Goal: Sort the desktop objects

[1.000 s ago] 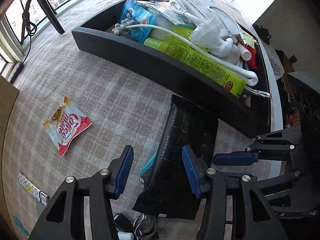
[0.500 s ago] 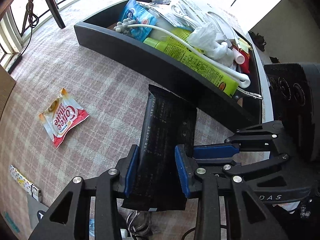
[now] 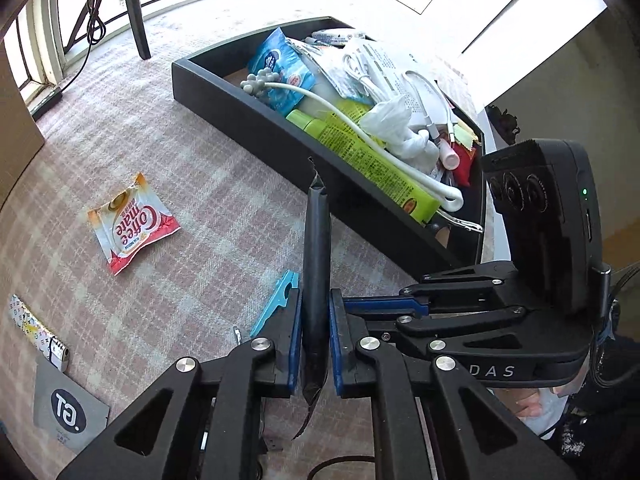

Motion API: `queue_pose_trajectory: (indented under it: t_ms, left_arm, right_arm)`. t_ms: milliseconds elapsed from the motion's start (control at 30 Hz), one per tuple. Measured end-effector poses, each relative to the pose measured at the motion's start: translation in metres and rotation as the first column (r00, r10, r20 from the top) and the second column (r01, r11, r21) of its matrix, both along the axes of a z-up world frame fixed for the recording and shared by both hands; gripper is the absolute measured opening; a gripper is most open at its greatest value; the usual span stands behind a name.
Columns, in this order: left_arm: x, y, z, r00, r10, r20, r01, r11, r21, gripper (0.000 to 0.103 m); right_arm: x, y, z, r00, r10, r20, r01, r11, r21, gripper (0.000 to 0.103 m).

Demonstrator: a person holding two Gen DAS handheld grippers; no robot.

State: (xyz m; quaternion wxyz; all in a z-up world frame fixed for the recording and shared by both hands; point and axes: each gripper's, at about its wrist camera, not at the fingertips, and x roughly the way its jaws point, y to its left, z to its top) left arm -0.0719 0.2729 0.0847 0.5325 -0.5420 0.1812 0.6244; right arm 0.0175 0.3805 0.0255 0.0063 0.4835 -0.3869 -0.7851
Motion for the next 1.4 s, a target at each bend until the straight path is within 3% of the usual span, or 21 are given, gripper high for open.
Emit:
queue_pose_trajectory:
  t_ms: [133, 267, 700, 1000, 1400]
  left_arm:
    - [-0.001, 0.006, -0.005, 0.999, -0.003, -0.054, 0.001, 0.999, -0.047, 0.011]
    - [-0.003, -0.004, -0.002, 0.998, 0.035, -0.044, -0.036, 0.998, -0.043, 0.010]
    - [0.049, 0.026, 0.072, 0.992, 0.047, -0.119, -0.042, 0.998, 0.048, 0.010]
    - [0.094, 0.124, 0.094, 0.992, 0.021, -0.121, -0.007, 0.993, 0.117, 0.010]
    - [0.128, 0.250, 0.078, 0.986, -0.042, -0.161, 0.053, 0.996, 0.065, 0.011]
  right_arm:
    - [-0.007, -0.003, 0.013, 1.000, 0.004, 0.006, -0.005, 0.996, 0.088, 0.011]
    - [-0.004, 0.003, 0.016, 1.000, -0.015, -0.001, 0.015, 0.997, 0.072, 0.011]
    - [0.037, 0.036, 0.081, 0.992, -0.037, -0.123, 0.054, 0.989, 0.138, 0.011]
    - [0.084, 0.126, 0.117, 0.992, -0.046, -0.115, 0.075, 0.962, 0.262, 0.011]
    - [0.122, 0.234, 0.103, 0.998, -0.054, -0.037, 0.063, 0.961, 0.269, 0.011]
